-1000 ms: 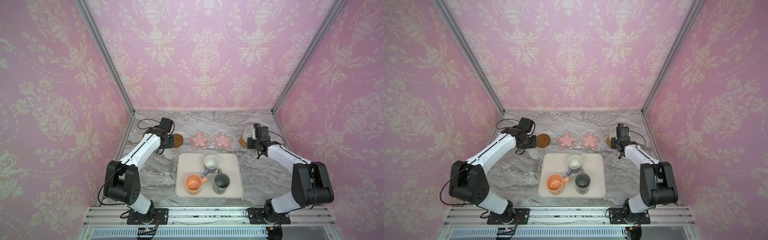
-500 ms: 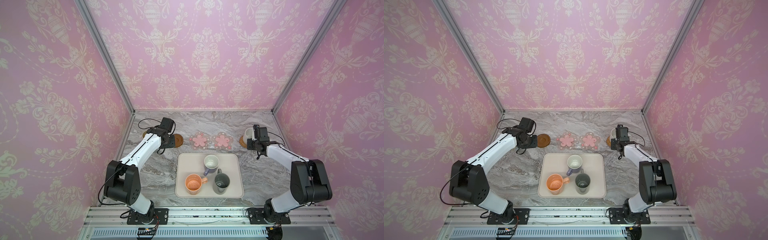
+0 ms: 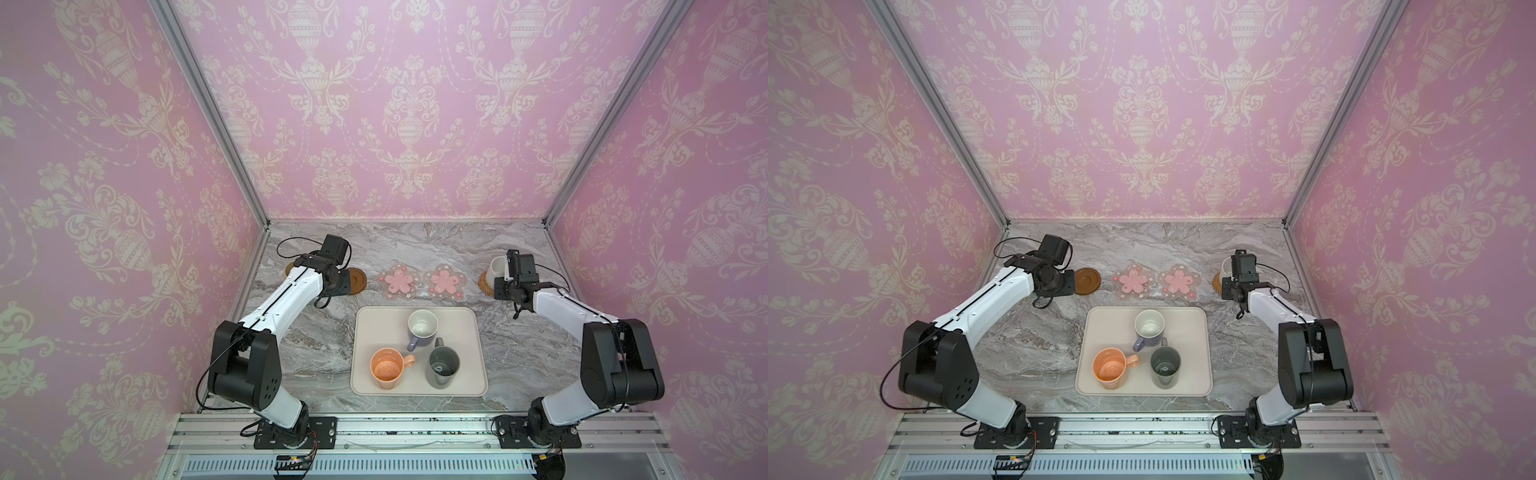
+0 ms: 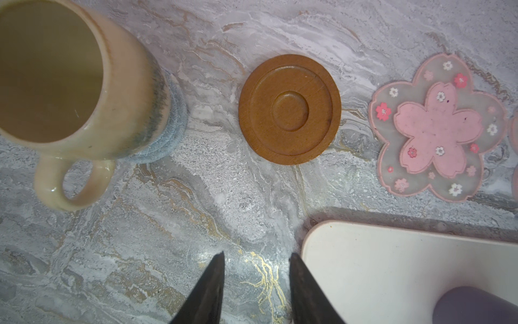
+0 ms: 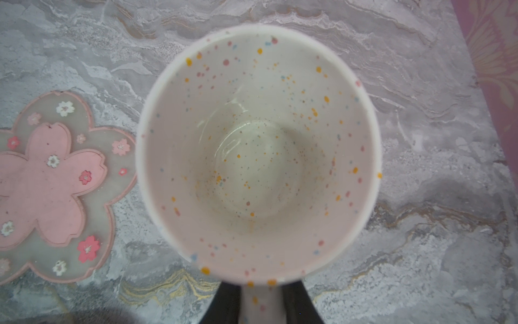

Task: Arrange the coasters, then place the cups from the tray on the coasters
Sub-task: 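Lower the speckled mug onto the rattan coaster and open the right gripper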

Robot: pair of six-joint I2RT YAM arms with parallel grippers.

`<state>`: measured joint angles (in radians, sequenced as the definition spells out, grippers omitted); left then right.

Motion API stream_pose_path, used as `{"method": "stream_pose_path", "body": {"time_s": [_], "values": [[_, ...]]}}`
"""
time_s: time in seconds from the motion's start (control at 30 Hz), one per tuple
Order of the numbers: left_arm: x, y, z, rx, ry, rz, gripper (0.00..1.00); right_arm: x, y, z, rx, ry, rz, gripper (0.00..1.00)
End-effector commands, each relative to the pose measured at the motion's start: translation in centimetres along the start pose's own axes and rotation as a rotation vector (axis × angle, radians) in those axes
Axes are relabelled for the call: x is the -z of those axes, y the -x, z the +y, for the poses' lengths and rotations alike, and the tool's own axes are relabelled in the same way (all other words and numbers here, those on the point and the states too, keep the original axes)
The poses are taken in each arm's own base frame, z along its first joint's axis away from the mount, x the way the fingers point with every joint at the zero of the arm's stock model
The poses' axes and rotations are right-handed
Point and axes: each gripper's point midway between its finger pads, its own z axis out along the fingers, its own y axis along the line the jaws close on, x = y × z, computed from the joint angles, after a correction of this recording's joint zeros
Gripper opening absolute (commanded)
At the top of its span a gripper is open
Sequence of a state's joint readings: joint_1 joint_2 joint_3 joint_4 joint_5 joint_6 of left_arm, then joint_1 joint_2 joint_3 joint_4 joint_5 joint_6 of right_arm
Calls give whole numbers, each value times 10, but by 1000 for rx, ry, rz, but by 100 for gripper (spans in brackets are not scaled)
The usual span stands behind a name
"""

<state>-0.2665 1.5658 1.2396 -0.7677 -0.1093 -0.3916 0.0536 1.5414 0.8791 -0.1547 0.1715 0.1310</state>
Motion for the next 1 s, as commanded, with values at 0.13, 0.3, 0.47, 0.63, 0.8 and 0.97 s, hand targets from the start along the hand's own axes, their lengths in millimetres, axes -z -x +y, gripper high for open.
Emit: {"method": "stream_pose_path", "body": {"time_s": [0.13, 0.3, 0.47, 0.63, 0.8, 0.97], "values": [[12, -5, -4, -1, -16, 14, 42, 21, 17, -4, -48, 1, -34, 36], [17, -15, -6, -18, -31, 34, 42, 37, 18, -5, -69, 10, -32, 39], [21, -26, -14, -50, -65, 49, 42, 62, 15, -1, -115, 61, -42, 40], [25, -35, -24, -91, -85, 54, 42, 90, 5, 14, -157, 163, -28, 41], [31, -44, -41, -158, -125, 52, 42, 116, -11, 35, -115, 248, 3, 41], [44, -54, -65, -261, -200, 50, 42, 139, -27, 56, -41, 317, 41, 43]]}}
